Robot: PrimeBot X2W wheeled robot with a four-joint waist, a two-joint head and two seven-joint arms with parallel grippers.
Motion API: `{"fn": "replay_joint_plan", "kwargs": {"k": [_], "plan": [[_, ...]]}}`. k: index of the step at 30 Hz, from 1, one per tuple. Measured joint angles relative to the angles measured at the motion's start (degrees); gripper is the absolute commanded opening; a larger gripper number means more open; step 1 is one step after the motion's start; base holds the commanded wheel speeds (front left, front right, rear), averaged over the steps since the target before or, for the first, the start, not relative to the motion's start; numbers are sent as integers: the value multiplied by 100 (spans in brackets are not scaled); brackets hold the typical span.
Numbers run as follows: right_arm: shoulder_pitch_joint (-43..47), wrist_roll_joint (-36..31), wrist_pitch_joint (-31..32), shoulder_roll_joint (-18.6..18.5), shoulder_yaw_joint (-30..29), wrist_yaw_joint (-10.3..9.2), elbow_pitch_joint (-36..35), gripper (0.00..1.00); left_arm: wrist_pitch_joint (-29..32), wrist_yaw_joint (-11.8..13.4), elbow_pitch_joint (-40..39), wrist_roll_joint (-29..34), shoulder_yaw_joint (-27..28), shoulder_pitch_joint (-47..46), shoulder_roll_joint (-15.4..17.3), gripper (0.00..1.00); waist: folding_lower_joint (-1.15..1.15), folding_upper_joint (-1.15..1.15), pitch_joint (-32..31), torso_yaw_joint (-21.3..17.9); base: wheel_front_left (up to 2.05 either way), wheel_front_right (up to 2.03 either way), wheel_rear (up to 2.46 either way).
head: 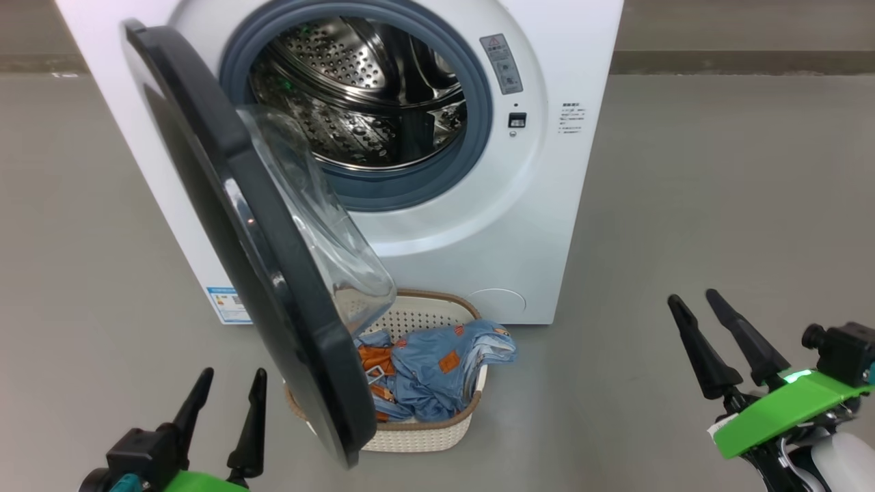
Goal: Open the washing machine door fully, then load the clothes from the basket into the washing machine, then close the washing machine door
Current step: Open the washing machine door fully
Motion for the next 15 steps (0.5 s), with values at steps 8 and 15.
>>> {"fn": "replay_joint_plan", "kwargs": {"k": [8,15], "plan": [[223,-1031,-230,279,-520,0,266,100,-8,42,-34,-15,41,1,36,100,0,0,31,-102,0,0,0],[266,-1478,-279,469,-721,0,374,100,-8,43,-51,-47,41,1,36,100,0,0,43,-101,0,0,0]]}}
